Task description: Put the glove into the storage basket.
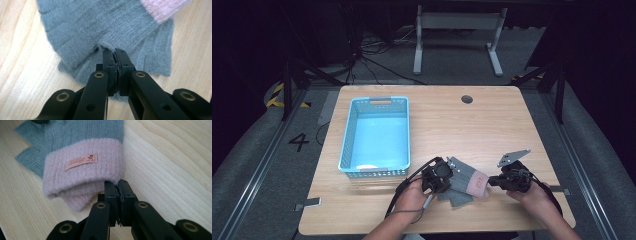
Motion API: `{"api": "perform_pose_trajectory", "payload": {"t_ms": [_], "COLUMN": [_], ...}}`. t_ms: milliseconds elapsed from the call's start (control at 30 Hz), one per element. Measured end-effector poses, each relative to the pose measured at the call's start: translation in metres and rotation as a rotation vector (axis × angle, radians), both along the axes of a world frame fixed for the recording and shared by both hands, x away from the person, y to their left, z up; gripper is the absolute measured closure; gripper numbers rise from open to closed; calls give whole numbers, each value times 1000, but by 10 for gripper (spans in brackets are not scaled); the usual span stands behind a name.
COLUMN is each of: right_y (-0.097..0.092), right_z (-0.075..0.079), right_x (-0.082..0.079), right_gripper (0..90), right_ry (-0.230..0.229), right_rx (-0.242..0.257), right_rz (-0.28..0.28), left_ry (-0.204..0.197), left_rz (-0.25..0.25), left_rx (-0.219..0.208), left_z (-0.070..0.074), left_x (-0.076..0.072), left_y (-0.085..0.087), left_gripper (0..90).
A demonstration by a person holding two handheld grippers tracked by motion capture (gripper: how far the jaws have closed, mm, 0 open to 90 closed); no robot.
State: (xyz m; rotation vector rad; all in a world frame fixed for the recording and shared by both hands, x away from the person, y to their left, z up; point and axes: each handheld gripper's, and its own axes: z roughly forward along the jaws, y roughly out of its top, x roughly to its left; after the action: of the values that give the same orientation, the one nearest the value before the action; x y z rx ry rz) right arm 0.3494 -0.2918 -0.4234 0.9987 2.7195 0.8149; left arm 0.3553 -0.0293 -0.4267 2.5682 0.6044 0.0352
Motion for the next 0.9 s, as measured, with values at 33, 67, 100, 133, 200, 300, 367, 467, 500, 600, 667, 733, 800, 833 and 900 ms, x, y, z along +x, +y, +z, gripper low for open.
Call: {"api": "perform_pose_trajectory", "payload": {"t_ms": [33, 67, 100, 133, 200, 300, 367, 467, 500, 600, 667, 733, 800, 833, 900], "right_y": [-1, -2, -2, -2, -2, -4, -4, -4, -3, -1, 1, 3, 5, 6, 8], "right_z": [1, 2, 2, 4, 7, 14, 18, 22, 23, 25, 25, 24, 24, 23, 22], "right_x": [0, 1, 1, 1, 0, -2, -2, -2, -1, 0, 2, 3, 4, 5, 6], "right_gripper": [879, 881, 882, 883, 885, 886, 887, 887, 887, 887, 887, 887, 887, 887, 887], "right_ry": [-5, -4, -6, -11, -24, -58, -71, -91, -95, -103, -100, -100, -99, -96, -93], "right_rx": [5, 11, 14, 15, 21, 37, 50, 61, 64, 70, 71, 69, 66, 64, 62], "right_rz": [-2, -4, -5, -8, -14, -15, -18, -14, -14, -5, 6, 13, 22, 27, 28], "left_ry": [-6, -12, -15, -23, -39, -59, -71, -83, -83, -76, -78, -64, -58, -53, -45], "left_rz": [-2, -6, -7, -13, -17, -21, -23, -26, -26, -47, -55, -64, -72, -73, -82], "left_rx": [-7, -11, -18, -19, -27, -44, -55, -73, -73, -65, -47, -32, -31, -31, -29], "left_z": [2, 4, 6, 8, 13, 20, 26, 33, 33, 36, 35, 35, 34, 33, 33], "left_x": [-1, -2, -4, -4, -7, -13, -17, -25, -25, -34, -38, -41, -43, -44, -45], "left_y": [0, 0, 0, 1, 1, 3, 5, 8, 8, 8, 6, 5, 3, 2, 1], "left_gripper": [880, 881, 882, 884, 886, 887, 888, 888, 887, 887, 887, 887, 887, 887, 887]}}
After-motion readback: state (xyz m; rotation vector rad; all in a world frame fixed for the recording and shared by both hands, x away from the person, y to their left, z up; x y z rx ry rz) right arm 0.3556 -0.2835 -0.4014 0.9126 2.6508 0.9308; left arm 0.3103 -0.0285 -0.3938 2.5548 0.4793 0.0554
